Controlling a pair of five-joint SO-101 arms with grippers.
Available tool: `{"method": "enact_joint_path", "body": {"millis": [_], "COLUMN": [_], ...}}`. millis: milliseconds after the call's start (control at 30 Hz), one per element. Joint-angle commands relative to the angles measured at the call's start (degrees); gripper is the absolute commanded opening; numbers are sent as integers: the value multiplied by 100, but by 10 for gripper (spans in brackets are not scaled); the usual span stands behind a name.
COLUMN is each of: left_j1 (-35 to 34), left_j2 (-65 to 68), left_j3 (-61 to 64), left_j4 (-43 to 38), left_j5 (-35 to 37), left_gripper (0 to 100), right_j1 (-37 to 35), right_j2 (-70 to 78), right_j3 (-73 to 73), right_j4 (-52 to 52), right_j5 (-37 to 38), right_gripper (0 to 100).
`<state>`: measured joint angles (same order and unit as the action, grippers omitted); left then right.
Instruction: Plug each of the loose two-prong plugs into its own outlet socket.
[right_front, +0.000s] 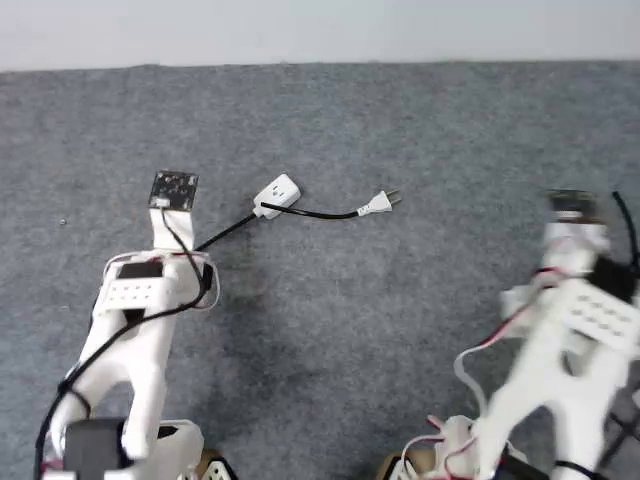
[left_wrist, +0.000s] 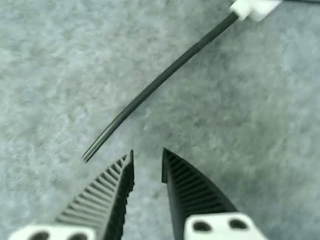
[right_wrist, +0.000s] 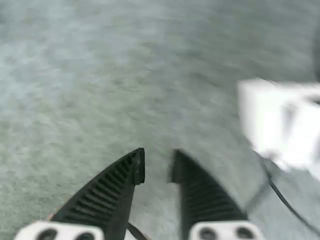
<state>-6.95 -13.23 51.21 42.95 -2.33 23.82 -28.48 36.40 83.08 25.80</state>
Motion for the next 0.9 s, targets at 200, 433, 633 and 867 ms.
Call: {"method": "enact_joint_path", "body": {"millis": [200, 433, 633, 867], "left_j1": [396, 1073, 1319, 1574], "left_j2": [2435, 3508, 4422, 5029], "left_j3": [-3310, -4681, -5473, -6255], "left_j4": [985, 976, 9, 114], "left_j5": [-308, -1565, -1600, -2171], "left_gripper": [93, 97, 98, 98], "right_j1": [-1859, -1736, -1736, -1763], "right_j2": [75, 444, 453, 453], "right_j3": [2215, 2136, 2127, 2127], "right_j4": [-3196, -3310, -3310, -3336], "right_j5": [-826, -791, -765, -475], "right_gripper": [44, 44, 44, 44]}}
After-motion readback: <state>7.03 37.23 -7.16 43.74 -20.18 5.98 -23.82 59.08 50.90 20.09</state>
